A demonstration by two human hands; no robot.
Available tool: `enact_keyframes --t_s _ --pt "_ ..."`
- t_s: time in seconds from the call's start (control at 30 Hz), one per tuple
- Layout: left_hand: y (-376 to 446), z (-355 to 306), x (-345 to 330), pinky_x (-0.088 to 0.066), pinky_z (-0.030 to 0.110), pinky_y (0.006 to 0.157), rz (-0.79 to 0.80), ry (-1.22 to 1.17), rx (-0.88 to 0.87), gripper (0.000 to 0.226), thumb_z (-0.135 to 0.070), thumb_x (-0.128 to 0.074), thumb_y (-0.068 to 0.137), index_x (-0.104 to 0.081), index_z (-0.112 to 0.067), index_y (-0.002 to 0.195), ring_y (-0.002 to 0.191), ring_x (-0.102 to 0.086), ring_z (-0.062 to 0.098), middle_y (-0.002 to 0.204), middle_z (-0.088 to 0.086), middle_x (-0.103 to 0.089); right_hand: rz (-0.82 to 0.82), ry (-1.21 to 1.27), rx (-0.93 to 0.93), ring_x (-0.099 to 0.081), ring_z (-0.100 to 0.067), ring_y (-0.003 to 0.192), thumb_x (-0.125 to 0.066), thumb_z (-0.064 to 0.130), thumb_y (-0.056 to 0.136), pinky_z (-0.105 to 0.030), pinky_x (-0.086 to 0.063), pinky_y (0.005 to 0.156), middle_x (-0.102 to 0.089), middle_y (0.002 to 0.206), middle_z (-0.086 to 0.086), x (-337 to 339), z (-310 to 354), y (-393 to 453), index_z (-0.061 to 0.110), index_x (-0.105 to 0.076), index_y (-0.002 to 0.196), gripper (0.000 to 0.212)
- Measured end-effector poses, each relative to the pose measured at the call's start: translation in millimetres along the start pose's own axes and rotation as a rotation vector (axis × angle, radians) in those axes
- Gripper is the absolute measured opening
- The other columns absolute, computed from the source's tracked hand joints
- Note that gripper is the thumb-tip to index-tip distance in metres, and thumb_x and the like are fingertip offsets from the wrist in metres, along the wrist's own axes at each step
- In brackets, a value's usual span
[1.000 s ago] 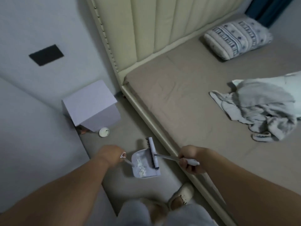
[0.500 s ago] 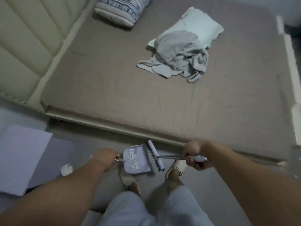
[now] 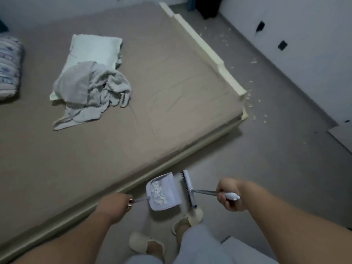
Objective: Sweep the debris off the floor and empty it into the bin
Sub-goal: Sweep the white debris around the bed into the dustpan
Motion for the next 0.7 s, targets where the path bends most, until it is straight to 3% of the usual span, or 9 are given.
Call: enact_keyframes --t_s 0.07,0.17,0.23,0.43,0.7 --pt "20 -35 30 -0.048 0.030 0.085 0.010 0.033 -0.047 0.017 -0.039 -0.049 0.099 -0.062 -0.029 0.103 0.113 -0.064 0.023 0.118 0.000 -0.070 -0.015 0.096 0.012 -0.039 -0.010 0.044 -0.036 0.012 0.087 -0.015 -0.033 0.040 -0.048 0.054 0.001 38 -10 1 0.012 -0.048 0.077 0.016" --pt "60 -81 67 -0.052 0.030 0.089 0.026 0.018 -0.053 0.030 -0.044 -0.048 0.093 -0.064 -0.032 0.115 0.112 -0.066 0.021 0.119 -0.002 -0.070 -0.025 0.237 0.027 -0.039 -0.009 0.040 -0.033 0.013 0.086 -0.014 -0.034 0.040 -0.046 0.052 0.005 100 -17 5 0.015 -0.047 0.073 0.019" --pt "89 -111 85 -0.053 0.031 0.088 0.060 0.031 -0.051 0.036 -0.048 -0.046 0.086 -0.065 -0.033 0.112 0.106 -0.067 0.020 0.114 -0.004 -0.071 -0.054 0.294 0.032 -0.038 -0.008 0.038 -0.029 0.013 0.087 -0.014 -0.033 0.040 -0.046 0.052 0.007 140 -22 7 0.016 -0.046 0.072 0.023" --pt "162 -219 146 -0.043 0.028 0.071 0.033 0.071 -0.143 0.029 -0.047 -0.050 0.092 -0.066 -0.029 0.108 0.102 -0.068 0.018 0.108 -0.004 -0.071 -0.091 0.470 0.066 -0.040 -0.007 0.037 -0.024 0.012 0.085 -0.013 -0.033 0.041 -0.045 0.052 0.006 245 -22 4 0.015 -0.046 0.069 0.027" --pt "254 -369 229 -0.048 0.029 0.073 -0.003 0.077 -0.283 0.037 -0.052 -0.049 0.095 -0.068 -0.025 0.111 0.099 -0.068 0.020 0.108 0.001 -0.072 -0.104 0.798 0.129 -0.043 -0.008 0.037 -0.020 0.009 0.088 -0.014 -0.032 0.040 -0.045 0.050 0.003 361 -18 3 0.014 -0.045 0.070 0.030"
Point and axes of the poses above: each hand's wrist, its own y-axis towards the middle knuckle, its own x-axis out of the back of the hand, z = x × y, the point moved 5 cm from there along y, towards the middle knuckle
